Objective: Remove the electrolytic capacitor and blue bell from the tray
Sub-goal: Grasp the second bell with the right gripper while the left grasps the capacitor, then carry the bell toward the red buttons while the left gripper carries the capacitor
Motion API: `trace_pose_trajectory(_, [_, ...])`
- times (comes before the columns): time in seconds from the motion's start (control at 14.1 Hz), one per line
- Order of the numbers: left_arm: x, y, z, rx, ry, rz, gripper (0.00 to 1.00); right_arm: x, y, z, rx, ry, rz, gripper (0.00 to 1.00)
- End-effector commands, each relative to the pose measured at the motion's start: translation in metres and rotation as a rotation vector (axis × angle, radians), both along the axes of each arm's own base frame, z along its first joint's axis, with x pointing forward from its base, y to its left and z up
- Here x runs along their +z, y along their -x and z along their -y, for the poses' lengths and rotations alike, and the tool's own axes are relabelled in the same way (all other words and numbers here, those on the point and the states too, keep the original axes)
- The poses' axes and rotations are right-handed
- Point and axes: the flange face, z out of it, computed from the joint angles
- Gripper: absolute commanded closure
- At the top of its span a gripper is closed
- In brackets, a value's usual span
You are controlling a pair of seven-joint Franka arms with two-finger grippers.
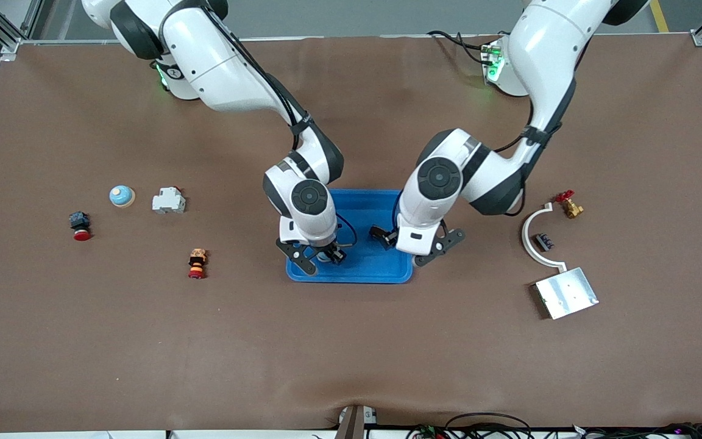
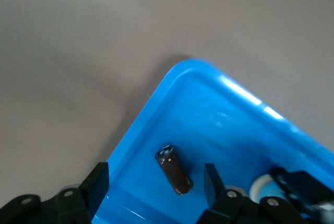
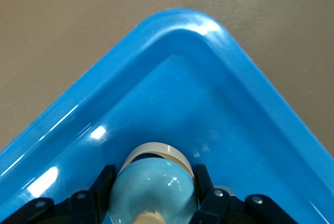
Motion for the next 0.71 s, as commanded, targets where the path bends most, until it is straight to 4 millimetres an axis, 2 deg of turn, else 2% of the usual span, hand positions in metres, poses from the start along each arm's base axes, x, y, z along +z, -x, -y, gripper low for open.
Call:
trace_pose_trajectory(0.0, [-0.03, 0.021, 0.018, 0.091, -0.018, -0.033, 0.36, 0.037, -0.005, 0.004, 0.021, 0.039, -0.076, 1.0])
trace_pose_trajectory(0.07, [-0.039, 0.027, 0.028, 0.14, -0.01, -0.03, 0.41, 0.054, -0.01, 0.009, 0.043, 0.034, -0.103, 1.0])
trace_pose_trajectory(0.14, [-0.046, 0.031, 0.034, 0.188, -0.007, -0.031, 0.42, 0.071, -0.014, 0.015, 0.053, 0.015, -0.11, 1.0])
trace_pose_trajectory(0.21, [-0.055, 0.034, 0.037, 0.222, -0.006, -0.038, 0.42, 0.087, -0.019, 0.026, 0.082, 0.0, -0.112, 1.0])
trace_pose_trajectory(0.35, [-0.066, 0.04, 0.045, 0.255, 0.01, -0.03, 0.41, 0.106, -0.025, 0.058, 0.135, 0.009, -0.147, 1.0])
trace_pose_trajectory(0.42, [-0.073, 0.041, 0.048, 0.278, 0.021, -0.025, 0.4, 0.116, -0.023, 0.075, 0.167, 0.004, -0.148, 1.0])
trace_pose_trajectory(0.64, [-0.097, 0.056, 0.043, 0.283, 0.001, 0.005, 0.41, 0.139, -0.017, 0.147, 0.314, -0.012, -0.158, 1.0])
